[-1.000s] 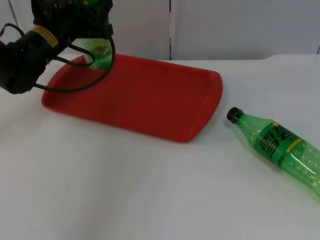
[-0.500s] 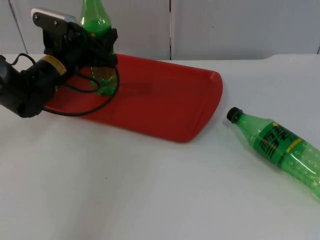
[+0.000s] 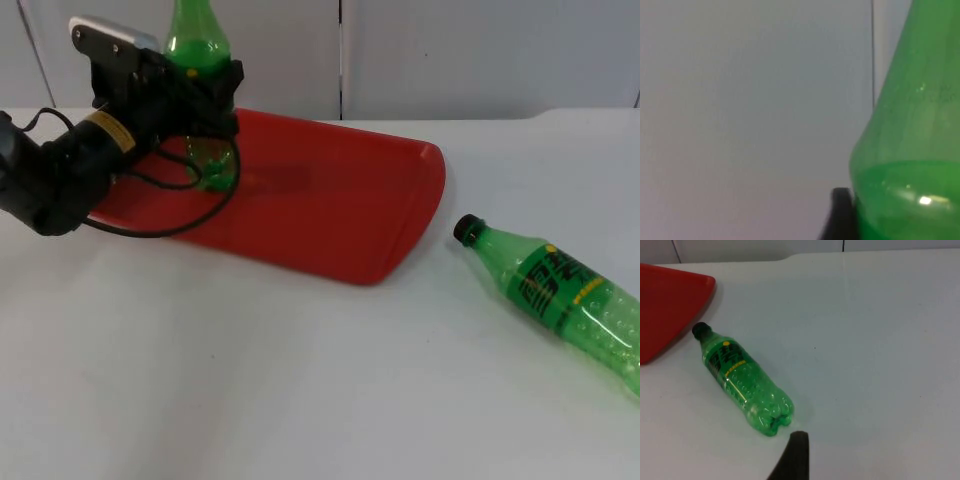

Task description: Place the bottle upright on the tray.

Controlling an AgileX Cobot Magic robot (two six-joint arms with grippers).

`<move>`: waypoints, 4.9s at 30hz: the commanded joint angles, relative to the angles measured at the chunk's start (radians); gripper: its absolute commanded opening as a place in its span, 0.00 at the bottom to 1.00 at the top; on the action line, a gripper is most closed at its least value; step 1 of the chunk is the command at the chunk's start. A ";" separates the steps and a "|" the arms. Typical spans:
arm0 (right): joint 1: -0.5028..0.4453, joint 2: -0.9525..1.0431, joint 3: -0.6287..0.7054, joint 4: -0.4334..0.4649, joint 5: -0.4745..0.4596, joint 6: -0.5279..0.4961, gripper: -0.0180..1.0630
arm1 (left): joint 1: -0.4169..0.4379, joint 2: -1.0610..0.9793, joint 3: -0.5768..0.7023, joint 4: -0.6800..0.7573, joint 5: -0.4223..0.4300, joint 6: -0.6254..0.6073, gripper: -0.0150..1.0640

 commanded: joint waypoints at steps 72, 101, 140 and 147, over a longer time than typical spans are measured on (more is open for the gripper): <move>-0.005 -0.004 0.001 -0.001 -0.006 0.003 0.77 | 0.138 -0.352 0.601 0.123 -0.030 0.054 0.99; -0.005 -0.004 0.001 -0.001 -0.006 0.003 0.77 | 0.138 -1.361 0.732 0.494 0.877 -0.780 0.99; -0.005 -0.004 0.001 -0.001 -0.006 0.003 0.77 | 0.138 -1.608 0.754 0.771 0.723 -1.184 0.99; -0.005 -0.004 0.001 -0.001 -0.006 0.003 0.77 | 0.136 -1.659 0.841 0.462 0.762 -0.873 0.99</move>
